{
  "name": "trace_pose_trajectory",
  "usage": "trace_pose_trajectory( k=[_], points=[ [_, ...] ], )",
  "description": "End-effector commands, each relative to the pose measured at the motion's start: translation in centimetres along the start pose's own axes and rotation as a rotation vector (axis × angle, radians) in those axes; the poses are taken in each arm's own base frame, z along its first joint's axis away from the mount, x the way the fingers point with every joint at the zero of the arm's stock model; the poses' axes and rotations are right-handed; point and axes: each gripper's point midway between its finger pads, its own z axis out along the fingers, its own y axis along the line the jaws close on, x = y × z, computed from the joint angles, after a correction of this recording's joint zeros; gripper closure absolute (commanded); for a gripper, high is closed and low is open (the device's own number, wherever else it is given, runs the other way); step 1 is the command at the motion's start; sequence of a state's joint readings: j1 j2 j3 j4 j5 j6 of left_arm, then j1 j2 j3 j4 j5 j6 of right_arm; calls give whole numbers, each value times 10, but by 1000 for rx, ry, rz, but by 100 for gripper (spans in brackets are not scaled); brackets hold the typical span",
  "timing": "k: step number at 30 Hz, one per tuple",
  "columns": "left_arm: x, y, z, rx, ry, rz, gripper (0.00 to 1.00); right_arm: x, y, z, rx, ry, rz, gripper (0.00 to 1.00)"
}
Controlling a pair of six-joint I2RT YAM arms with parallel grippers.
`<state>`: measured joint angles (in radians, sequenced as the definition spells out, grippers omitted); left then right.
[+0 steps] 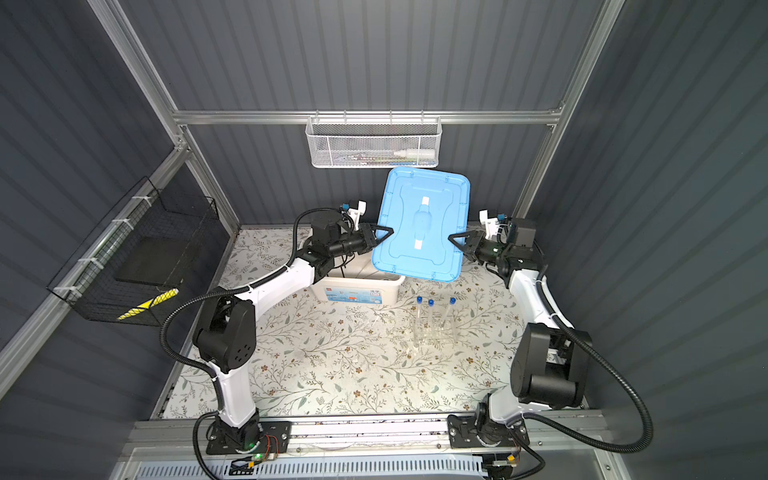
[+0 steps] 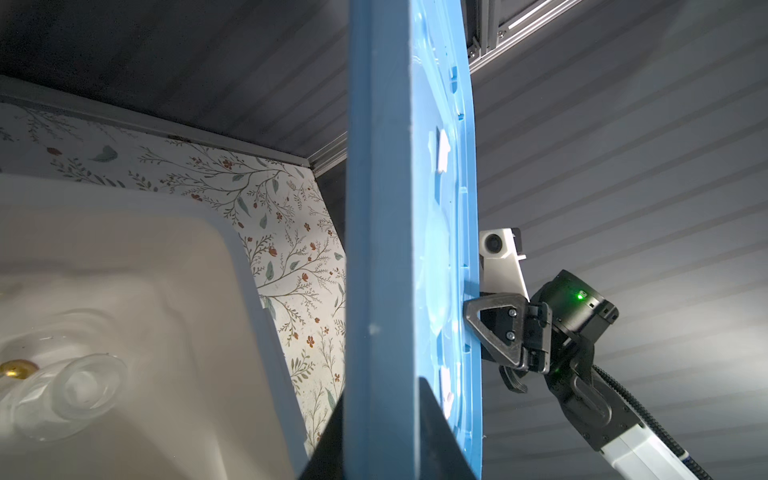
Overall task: Organize the chemistry lab equipment
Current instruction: 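Grip the blue lid's edges with both grippers and raise it upright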
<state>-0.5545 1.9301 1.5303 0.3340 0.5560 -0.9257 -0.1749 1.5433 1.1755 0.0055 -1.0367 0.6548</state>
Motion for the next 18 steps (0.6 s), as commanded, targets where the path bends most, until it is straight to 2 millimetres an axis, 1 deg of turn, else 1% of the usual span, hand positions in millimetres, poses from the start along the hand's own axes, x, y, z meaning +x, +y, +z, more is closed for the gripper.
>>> trace_pose_trajectory(
  k=[1, 6, 8, 13, 16, 18],
  points=[
    [2, -4, 2, -16, 12, 34, 74, 8, 33, 1, -96, 35, -54, 75],
    [2, -3, 2, -26, 17, 40, 70, 11, 43, 3, -121, 46, -62, 73],
    [2, -4, 1, -27, 18, 39, 69, 10, 43, 4, -121, 45, -58, 73],
    [3, -2, 0, -40, 21, 42, 63, 9, 43, 5, -118, 38, -54, 79],
    [2, -2, -3, -62, 17, 56, 56, 7, 44, 3, -104, 22, -61, 83],
    [0, 0, -6, -86, 12, 67, 45, 5, 47, 1, -94, 11, -71, 84]
  ],
)
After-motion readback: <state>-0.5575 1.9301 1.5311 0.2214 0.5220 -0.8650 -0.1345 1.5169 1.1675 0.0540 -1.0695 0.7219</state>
